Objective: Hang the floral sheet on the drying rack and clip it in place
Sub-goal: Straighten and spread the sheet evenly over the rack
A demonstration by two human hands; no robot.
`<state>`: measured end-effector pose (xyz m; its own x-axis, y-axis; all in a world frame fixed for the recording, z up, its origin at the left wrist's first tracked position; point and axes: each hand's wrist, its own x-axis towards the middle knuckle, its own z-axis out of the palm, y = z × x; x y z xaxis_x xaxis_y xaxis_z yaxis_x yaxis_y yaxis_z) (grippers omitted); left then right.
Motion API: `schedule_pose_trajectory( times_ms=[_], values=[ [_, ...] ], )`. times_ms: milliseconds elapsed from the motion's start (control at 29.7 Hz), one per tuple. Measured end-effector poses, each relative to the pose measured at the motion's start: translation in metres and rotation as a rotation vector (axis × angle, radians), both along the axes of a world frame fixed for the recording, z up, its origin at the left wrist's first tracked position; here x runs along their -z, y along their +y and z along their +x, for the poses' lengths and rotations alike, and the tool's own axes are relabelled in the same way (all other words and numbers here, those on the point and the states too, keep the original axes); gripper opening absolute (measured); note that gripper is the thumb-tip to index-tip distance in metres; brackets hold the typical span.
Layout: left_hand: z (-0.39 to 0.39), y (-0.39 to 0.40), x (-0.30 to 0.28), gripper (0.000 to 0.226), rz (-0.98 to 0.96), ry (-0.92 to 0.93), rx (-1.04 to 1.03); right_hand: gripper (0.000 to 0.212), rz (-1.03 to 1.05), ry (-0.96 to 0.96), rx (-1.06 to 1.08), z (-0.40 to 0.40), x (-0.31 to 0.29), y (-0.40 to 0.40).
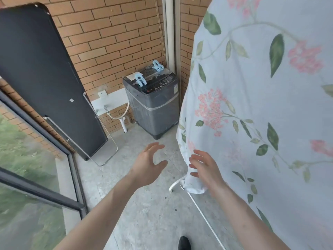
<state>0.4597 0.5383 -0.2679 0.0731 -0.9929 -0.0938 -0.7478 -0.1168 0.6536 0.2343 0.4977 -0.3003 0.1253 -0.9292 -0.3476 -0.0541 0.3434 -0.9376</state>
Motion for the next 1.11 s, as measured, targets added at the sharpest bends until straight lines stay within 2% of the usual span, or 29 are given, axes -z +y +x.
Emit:
schedule_pose_trajectory(
  times_ms=[202, 404, 572, 740, 841, 908, 1009, 1110],
  values=[
    [0.015, -0.08, -0.008, 0.056, -0.017, -0.001, 0.097, 0.036, -0.005, 0.013, 0.069, 0.015, -0.003, -0.055],
    [0.027, -0.175, -0.012, 0.057, -0.036, 0.033, 0.31, 0.035, 0.022, 0.015, 0.291, 0.028, 0.006, -0.09],
    [0.042, -0.249, -0.028, 0.073, -0.05, 0.14, 0.431, 0.037, 0.047, 0.009, 0.494, 0.055, 0.005, -0.111],
    [0.034, -0.339, -0.083, 0.099, -0.115, 0.168, 0.687, 0.037, 0.039, 0.05, 0.758, 0.081, -0.009, -0.105],
    [0.014, -0.362, -0.111, 0.085, -0.092, 0.317, 0.755, 0.04, 0.048, 0.065, 0.839, 0.085, -0.009, -0.095],
    [-0.002, -0.377, -0.117, 0.076, -0.048, 0.343, 0.852, 0.042, 0.033, 0.093, 0.936, 0.087, -0.006, -0.087],
    [-0.019, -0.386, -0.111, 0.044, 0.021, 0.404, 0.916, 0.041, 0.025, 0.147, 0.996, 0.081, -0.005, -0.087],
    [-0.026, -0.403, -0.099, 0.035, 0.051, 0.472, 0.972, 0.041, 0.01, 0.187, 1.014, 0.084, -0.012, -0.107]
  ],
)
